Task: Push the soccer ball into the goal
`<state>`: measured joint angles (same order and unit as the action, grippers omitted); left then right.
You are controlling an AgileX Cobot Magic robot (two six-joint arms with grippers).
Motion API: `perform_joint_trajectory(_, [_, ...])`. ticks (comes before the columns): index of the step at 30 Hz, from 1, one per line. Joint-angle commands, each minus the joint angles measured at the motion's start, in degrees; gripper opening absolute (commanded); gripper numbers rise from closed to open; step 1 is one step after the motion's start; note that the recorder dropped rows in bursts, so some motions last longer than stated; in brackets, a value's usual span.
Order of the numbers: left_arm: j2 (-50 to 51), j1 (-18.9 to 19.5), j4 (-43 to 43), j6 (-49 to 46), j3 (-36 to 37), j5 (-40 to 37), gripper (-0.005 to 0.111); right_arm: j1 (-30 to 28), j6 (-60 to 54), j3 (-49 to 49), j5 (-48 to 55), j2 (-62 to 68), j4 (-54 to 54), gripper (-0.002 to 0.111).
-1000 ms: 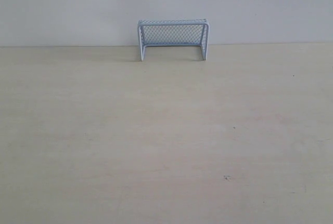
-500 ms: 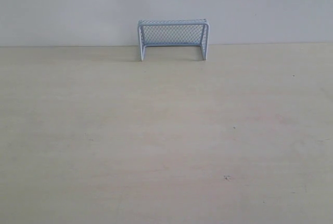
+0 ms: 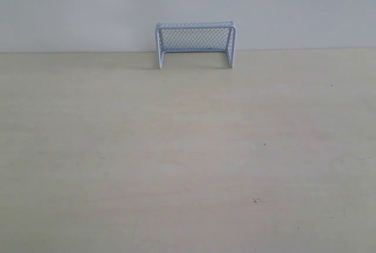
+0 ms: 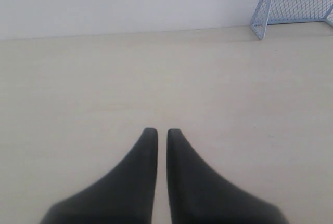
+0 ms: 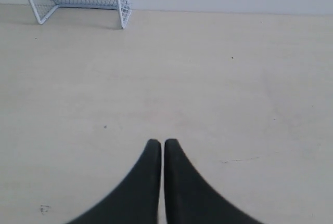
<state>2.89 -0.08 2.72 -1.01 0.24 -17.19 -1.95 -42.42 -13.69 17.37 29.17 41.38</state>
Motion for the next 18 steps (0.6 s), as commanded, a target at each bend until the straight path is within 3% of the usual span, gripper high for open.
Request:
perform_joint_trajectory(1, [-0.21,-0.45,-0.38,0.53,-0.24,0.66,0.006,-0.22,0.72,2.83,-2.68,-2.42,0.23,0.000])
perform_joint_trajectory(18, [-0.21,-0.45,-0.38,0.53,-0.24,0.66,0.006,-0.22,3.61,13.69,-7.58,-13.35,0.23,0.000])
